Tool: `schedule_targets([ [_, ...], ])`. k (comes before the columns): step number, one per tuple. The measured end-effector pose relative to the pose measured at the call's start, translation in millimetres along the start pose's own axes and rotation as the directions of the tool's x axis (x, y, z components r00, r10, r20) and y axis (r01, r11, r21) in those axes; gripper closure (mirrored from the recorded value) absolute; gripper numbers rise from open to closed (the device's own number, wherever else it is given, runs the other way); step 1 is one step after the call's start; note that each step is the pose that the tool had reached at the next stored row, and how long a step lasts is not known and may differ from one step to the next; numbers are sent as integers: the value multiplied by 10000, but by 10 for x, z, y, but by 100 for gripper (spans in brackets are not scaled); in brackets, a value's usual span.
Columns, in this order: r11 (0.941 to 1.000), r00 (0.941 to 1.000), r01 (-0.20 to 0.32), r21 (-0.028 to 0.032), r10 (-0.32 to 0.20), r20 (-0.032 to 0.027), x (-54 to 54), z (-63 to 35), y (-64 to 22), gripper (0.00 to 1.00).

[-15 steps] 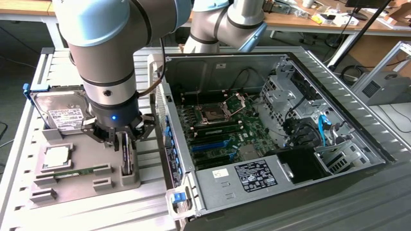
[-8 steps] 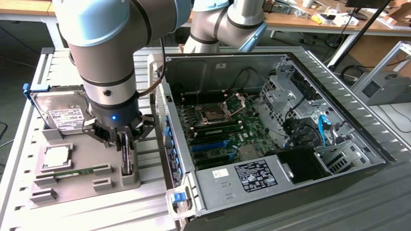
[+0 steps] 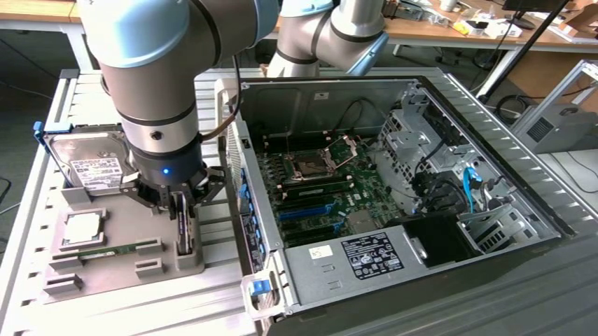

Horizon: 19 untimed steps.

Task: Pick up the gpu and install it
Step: 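Pick up the gpu and move the gpu toward the slot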

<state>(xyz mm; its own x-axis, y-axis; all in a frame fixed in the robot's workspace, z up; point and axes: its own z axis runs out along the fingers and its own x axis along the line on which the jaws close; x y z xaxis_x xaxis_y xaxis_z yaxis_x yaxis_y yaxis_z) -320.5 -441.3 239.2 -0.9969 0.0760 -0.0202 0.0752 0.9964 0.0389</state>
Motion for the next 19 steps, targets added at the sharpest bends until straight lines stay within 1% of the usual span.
schedule_targets([
  [9,10000,10000,-1,5,1,-37,-7,0,-2,66],
  [19,10000,10000,-1,4,1,-43,-7,5,-4,66],
])
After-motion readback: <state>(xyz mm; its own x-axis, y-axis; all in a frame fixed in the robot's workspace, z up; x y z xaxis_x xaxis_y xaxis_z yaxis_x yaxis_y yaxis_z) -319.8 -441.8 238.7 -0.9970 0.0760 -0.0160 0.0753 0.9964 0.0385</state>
